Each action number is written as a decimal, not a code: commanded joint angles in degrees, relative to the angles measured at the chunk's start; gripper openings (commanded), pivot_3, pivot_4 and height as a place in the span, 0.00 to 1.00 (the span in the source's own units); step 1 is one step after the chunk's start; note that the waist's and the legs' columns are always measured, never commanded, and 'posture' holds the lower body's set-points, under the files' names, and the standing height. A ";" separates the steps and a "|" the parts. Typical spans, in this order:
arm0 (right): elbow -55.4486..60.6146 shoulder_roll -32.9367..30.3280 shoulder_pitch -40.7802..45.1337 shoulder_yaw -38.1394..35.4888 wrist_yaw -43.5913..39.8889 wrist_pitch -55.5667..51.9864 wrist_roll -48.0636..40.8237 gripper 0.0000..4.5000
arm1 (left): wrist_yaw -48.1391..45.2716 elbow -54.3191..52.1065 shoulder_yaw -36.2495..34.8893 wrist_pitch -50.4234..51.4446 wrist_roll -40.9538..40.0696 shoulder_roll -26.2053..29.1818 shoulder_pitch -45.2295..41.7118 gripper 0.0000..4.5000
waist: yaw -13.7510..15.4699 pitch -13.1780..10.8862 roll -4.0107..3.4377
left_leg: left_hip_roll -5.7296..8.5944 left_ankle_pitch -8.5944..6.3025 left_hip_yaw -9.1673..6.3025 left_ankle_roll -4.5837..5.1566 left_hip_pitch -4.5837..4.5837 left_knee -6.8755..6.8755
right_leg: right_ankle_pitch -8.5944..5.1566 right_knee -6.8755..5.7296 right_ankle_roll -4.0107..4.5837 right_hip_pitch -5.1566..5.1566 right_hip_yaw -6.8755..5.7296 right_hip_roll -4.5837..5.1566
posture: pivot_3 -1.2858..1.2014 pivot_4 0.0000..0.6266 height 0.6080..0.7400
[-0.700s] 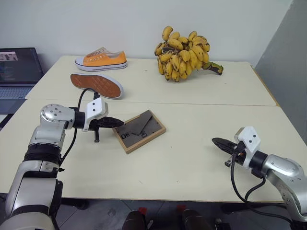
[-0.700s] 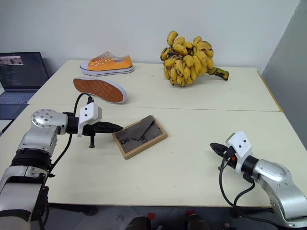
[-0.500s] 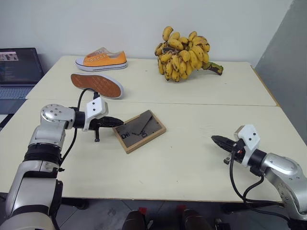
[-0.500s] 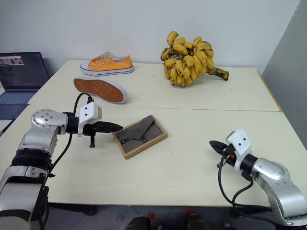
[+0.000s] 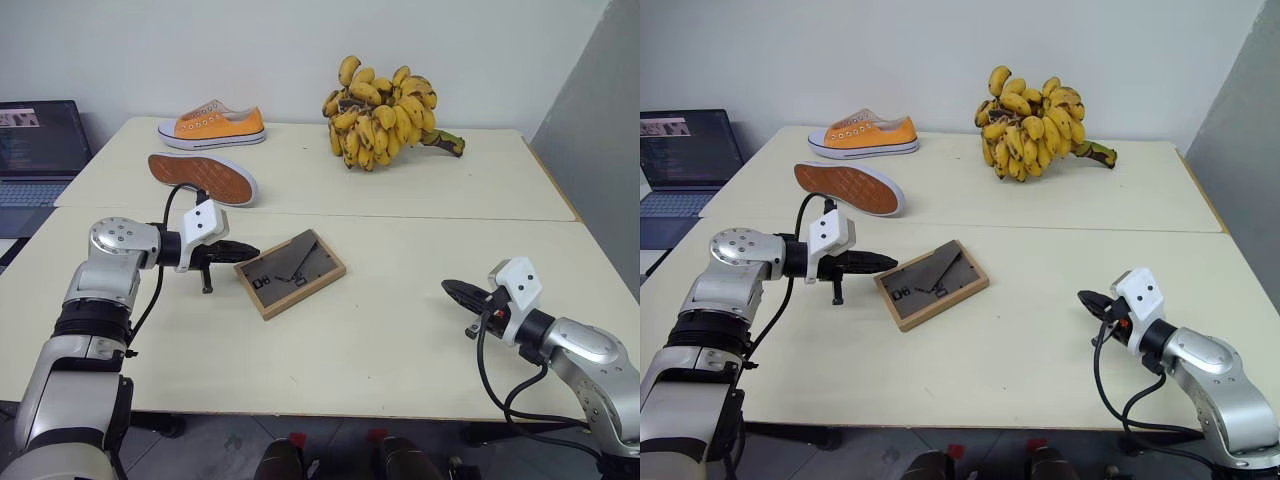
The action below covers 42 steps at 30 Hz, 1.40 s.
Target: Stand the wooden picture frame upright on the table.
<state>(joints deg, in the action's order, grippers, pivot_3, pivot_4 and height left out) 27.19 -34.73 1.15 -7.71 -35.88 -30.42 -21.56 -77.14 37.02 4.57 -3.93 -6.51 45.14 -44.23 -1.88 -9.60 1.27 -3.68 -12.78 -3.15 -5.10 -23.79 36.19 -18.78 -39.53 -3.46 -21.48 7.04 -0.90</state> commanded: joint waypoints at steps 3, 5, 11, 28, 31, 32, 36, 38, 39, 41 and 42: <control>0.62 0.96 0.56 -0.73 1.82 0.50 0.08 0.00 | 3.54 1.58 -0.60 -2.02 1.91 -0.21 -2.28 0.00 | 0.00 0.00 0.00 | 0.00 0.00 0.00 0.00 0.00 0.01 | 0.00 -0.01 0.00 0.00 0.00 0.00 | 0.52 0.24 1.00; 0.11 1.29 0.75 -0.48 3.03 0.63 1.15 0.00 | 6.30 4.31 -0.24 -3.47 3.88 -0.40 -3.62 0.00 | 0.01 0.00 0.00 | 0.00 0.01 -0.01 0.01 0.00 0.04 | 0.00 -0.04 0.00 0.00 -0.01 -0.01 | 0.52 0.24 1.00; 0.27 2.58 1.07 0.66 5.17 0.42 2.64 0.00 | 12.34 13.38 1.58 -8.56 9.34 -1.33 -6.18 0.00 | -0.01 0.00 0.00 | 0.02 0.01 -0.02 0.02 0.01 0.11 | 0.00 -0.10 0.00 0.00 0.00 -0.01 | 0.52 0.24 1.00; 2.74 4.44 0.46 -0.05 8.99 -1.08 1.80 0.00 | 22.13 20.15 6.79 -12.60 18.19 -7.69 -3.69 0.00 | 0.12 0.01 0.00 | 0.04 0.01 -0.03 0.02 0.02 0.15 | 0.00 -0.27 0.00 0.01 0.01 -0.01 | 0.52 0.24 1.00; 2.60 4.56 0.79 -0.03 9.23 -1.12 1.83 0.00 | 17.68 14.57 6.92 -9.99 15.97 -8.40 -0.89 0.00 | 0.12 0.02 -0.01 | 0.05 0.02 -0.03 0.02 0.04 0.24 | 0.00 -0.36 -0.01 0.02 0.02 -0.01 | 0.52 0.24 1.00; 2.43 4.60 0.97 0.00 9.29 -1.07 1.88 0.00 | 15.39 11.64 7.21 -8.54 15.12 -8.34 0.48 0.00 | 0.18 0.02 -0.01 | 0.06 0.01 -0.03 0.02 0.04 0.27 | 0.00 -0.37 -0.01 0.05 0.02 0.00 | 0.52 0.24 1.00; 1.50 4.98 1.90 0.55 9.71 -0.71 2.47 0.00 | 3.08 -6.17 8.43 -0.43 9.00 -5.72 8.15 0.00 | 0.10 0.06 -0.09 | 0.06 0.01 -0.01 0.02 0.04 0.38 | 0.00 -0.40 -0.01 0.08 0.04 0.01 | 0.52 0.24 1.00; 0.91 5.10 2.29 1.05 10.05 -0.36 3.20 0.00 | -1.03 -13.68 8.57 4.48 6.37 -4.10 10.81 0.00 | 0.02 0.07 -0.12 | 0.05 0.01 -0.01 0.02 0.05 0.37 | 0.00 -0.40 0.00 0.08 0.05 0.01 | 0.52 0.24 1.00; 0.57 4.97 2.42 1.41 10.23 -0.08 3.81 0.00 | -2.30 -16.70 8.48 6.91 5.15 -3.58 11.67 0.00 | 0.03 0.07 -0.12 | 0.05 0.01 -0.01 0.02 0.04 0.38 | 0.00 -0.41 0.00 0.06 0.04 0.01 | 0.52 0.24 1.00; -0.35 4.62 2.67 2.23 10.69 0.42 5.32 0.00 | -3.56 -20.87 8.15 11.12 3.36 -3.17 12.64 0.00 | 0.07 0.07 -0.12 | 0.04 0.01 -0.03 0.02 0.05 0.40 | 0.00 -0.43 0.00 0.07 0.04 0.00 | 0.52 0.24 1.00; -0.92 4.57 2.82 2.58 10.96 0.52 6.07 0.00 | -3.55 -22.27 7.91 12.79 2.80 -3.22 12.93 0.00 | 0.12 0.07 -0.12 | 0.04 0.01 -0.04 0.02 0.04 0.42 | -0.01 -0.43 0.00 0.07 0.03 0.00 | 0.52 0.24 1.00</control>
<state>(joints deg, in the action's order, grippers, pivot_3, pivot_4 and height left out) 26.42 -29.72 3.30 -5.33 -25.79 -31.38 -17.00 -78.68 19.43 11.98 4.69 -1.33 41.54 -31.72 -1.76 -9.53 1.15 -3.63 -12.77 -3.21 -5.08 -23.76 36.66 -18.79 -39.96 -3.47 -21.40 7.06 -0.90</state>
